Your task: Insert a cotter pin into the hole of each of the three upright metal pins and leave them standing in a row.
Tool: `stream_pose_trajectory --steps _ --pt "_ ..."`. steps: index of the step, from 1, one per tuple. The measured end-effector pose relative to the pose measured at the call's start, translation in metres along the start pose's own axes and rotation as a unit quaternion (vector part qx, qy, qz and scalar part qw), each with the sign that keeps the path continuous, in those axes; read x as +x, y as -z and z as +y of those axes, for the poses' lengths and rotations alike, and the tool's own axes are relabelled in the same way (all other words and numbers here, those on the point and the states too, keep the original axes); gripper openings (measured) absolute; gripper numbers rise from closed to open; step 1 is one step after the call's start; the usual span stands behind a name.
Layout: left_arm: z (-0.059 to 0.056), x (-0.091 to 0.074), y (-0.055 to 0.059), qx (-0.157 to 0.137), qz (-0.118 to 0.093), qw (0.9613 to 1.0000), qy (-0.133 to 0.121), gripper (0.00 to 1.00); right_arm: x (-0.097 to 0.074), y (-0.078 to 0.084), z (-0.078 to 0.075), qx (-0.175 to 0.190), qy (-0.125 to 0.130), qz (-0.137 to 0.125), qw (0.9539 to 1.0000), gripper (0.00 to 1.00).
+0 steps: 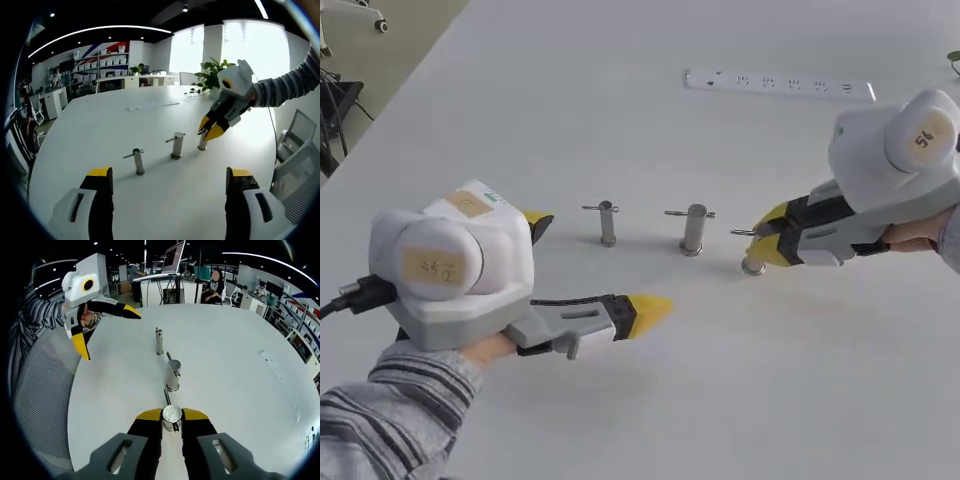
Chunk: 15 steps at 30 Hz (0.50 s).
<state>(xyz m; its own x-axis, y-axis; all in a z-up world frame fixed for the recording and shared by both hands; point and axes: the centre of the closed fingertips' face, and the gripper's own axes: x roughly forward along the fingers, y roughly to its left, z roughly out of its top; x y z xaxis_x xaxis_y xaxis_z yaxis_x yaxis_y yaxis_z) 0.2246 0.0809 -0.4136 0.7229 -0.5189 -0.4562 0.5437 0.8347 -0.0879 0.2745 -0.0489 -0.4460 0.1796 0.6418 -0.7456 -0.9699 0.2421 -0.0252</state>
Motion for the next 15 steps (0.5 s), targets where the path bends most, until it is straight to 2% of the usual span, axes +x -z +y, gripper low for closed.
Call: stream_pose_trajectory --steps 15 --pt "0.012 -0.001 -0.003 -0.015 -0.004 0.9999 -0.006 0.99 0.002 0.009 -0.015 0.003 0.002 0.008 1.0 0.09"
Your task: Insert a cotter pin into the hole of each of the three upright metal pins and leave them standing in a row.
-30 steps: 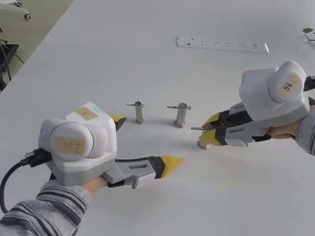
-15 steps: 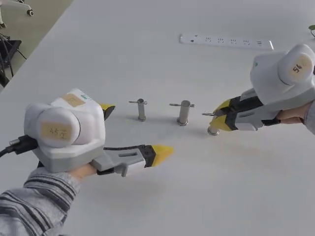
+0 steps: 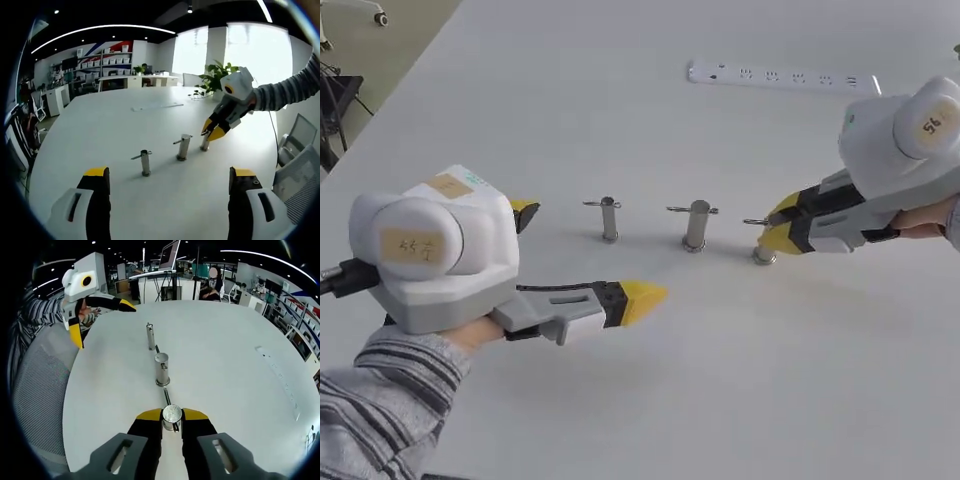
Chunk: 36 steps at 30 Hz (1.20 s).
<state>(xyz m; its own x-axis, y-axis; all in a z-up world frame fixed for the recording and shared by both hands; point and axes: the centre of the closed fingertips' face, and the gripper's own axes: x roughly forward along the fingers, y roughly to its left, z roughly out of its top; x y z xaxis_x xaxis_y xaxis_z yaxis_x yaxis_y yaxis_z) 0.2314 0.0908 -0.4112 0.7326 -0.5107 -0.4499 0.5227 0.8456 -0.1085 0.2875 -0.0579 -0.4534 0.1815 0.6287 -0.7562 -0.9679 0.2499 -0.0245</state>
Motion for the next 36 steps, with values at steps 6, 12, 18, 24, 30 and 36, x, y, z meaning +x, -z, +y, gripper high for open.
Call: stream_pose_trajectory --steps 6,12,18,24,30,36 --pt "0.002 0.0 0.002 0.004 0.006 1.0 -0.002 0.99 -0.002 0.002 -0.005 0.0 -0.007 0.0 1.0 0.09" --pt "0.004 0.0 0.0 0.003 0.003 1.0 0.0 0.99 -0.002 0.002 -0.004 -0.005 -0.017 -0.001 0.9998 0.09" --pt "0.005 0.0 0.0 0.006 0.008 0.9999 0.002 0.99 -0.002 0.001 -0.005 -0.006 -0.016 -0.002 0.9998 0.09" --pt "0.007 0.001 -0.001 0.001 0.012 0.9999 0.002 0.99 -0.002 0.001 -0.005 -0.006 -0.012 -0.002 0.9999 0.09" --pt "0.006 0.001 0.0 0.003 0.016 0.9998 0.005 0.99 -0.004 -0.001 -0.01 -0.005 0.003 -0.008 0.9999 0.17" --pt "0.005 0.0 0.003 0.007 0.027 0.9996 0.009 0.99 -0.014 -0.005 -0.008 0.003 0.016 -0.018 0.9997 0.25"
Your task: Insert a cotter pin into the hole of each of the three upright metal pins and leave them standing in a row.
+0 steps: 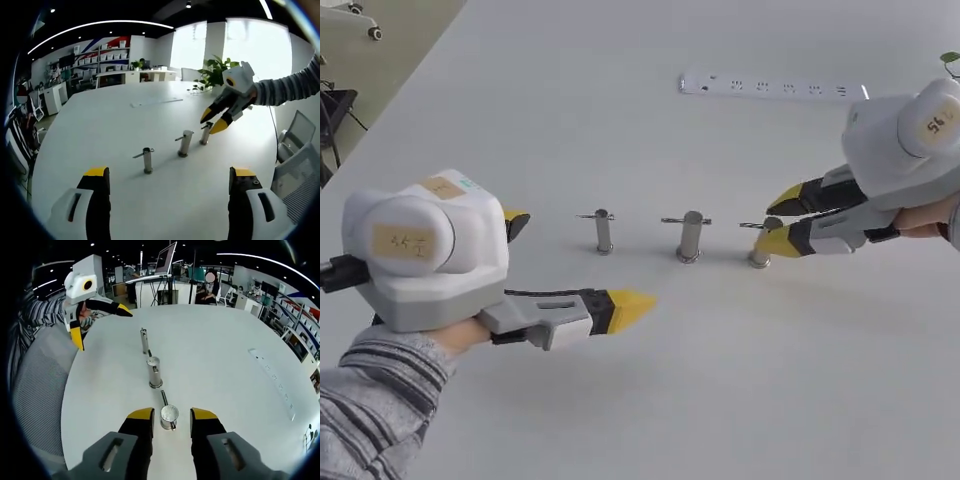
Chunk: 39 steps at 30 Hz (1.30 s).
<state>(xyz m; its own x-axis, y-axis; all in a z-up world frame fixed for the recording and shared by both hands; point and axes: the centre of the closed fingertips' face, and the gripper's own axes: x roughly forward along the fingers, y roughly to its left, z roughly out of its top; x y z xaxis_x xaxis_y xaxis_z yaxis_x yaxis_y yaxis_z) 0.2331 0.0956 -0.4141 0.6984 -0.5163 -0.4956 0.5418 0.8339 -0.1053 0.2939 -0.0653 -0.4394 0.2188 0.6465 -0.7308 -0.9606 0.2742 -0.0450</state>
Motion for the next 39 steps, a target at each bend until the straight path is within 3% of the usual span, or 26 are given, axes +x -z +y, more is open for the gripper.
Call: stream_pose_trajectory --steps 7,12,20,21,24,27,32,35,38,39 --pt "0.0 -0.003 -0.002 -0.007 0.0 1.0 0.003 0.99 -0.015 -0.006 0.003 0.042 0.033 -0.027 0.9982 0.35" --pt "0.001 -0.008 -0.005 -0.017 -0.007 0.9998 0.003 0.99 -0.028 -0.01 0.011 0.111 0.058 -0.057 0.9905 0.41" --pt "0.0 -0.012 -0.008 -0.026 -0.009 0.9996 0.0 0.99 -0.041 -0.012 0.023 0.144 0.105 -0.076 0.9809 0.54" --pt "0.0 -0.012 -0.008 -0.027 -0.009 0.9996 -0.002 0.99 -0.043 -0.013 0.023 0.157 0.12 -0.087 0.9764 0.55" --pt "0.0 -0.014 -0.009 -0.028 -0.013 0.9995 -0.008 0.99 -0.045 -0.013 0.027 0.179 0.139 -0.098 0.9691 0.59" --pt "0.001 -0.016 -0.01 -0.032 -0.016 0.9993 -0.011 0.99 -0.046 -0.015 0.033 0.219 0.149 -0.121 0.9568 0.61" --pt "0.007 -0.021 -0.013 -0.037 -0.022 0.9986 -0.031 0.99 -0.051 -0.013 0.041 0.242 0.16 -0.137 0.9471 0.65" --pt "0.008 -0.025 -0.014 -0.044 -0.028 0.998 -0.037 0.99 -0.054 -0.009 0.045 0.247 0.181 -0.14 0.9416 0.67" --pt "0.007 -0.026 -0.013 -0.043 -0.027 0.998 -0.038 0.99 -0.055 -0.01 0.049 0.267 0.182 -0.154 0.9335 0.67" --pt "0.007 -0.027 -0.013 -0.043 -0.028 0.998 -0.038 0.99 -0.055 -0.009 0.051 0.269 0.181 -0.156 0.933 0.68"
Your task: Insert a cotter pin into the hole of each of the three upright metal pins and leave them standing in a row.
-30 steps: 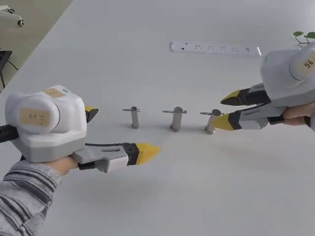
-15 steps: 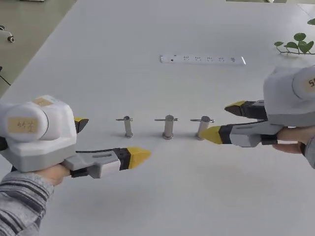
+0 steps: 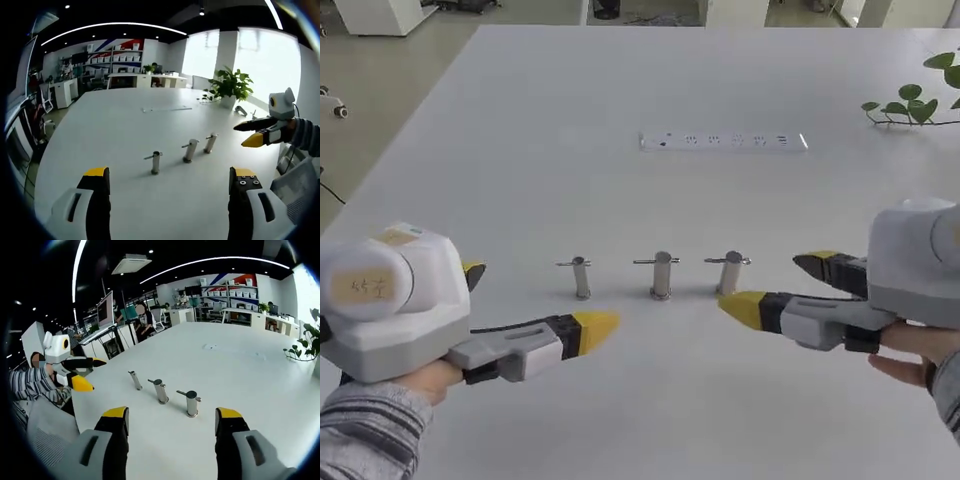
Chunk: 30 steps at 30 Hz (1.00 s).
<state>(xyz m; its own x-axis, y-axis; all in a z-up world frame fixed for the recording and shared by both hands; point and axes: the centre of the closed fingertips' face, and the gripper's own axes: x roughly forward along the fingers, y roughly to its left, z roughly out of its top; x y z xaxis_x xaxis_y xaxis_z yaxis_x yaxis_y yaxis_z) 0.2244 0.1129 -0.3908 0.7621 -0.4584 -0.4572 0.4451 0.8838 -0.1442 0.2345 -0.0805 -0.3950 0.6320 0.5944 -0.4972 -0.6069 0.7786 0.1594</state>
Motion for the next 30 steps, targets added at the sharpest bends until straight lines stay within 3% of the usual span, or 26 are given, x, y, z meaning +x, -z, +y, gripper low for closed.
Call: stream_pose_trajectory --steps 10,30 --pt "-0.002 -0.004 0.003 -0.006 -0.003 1.0 -0.005 0.99 -0.007 0.013 0.005 0.005 0.009 0.003 0.9999 0.69" --pt "-0.001 -0.012 0.008 -0.015 -0.004 0.9998 -0.013 0.99 -0.01 0.023 0.012 0.016 0.021 0.004 0.9997 0.67"
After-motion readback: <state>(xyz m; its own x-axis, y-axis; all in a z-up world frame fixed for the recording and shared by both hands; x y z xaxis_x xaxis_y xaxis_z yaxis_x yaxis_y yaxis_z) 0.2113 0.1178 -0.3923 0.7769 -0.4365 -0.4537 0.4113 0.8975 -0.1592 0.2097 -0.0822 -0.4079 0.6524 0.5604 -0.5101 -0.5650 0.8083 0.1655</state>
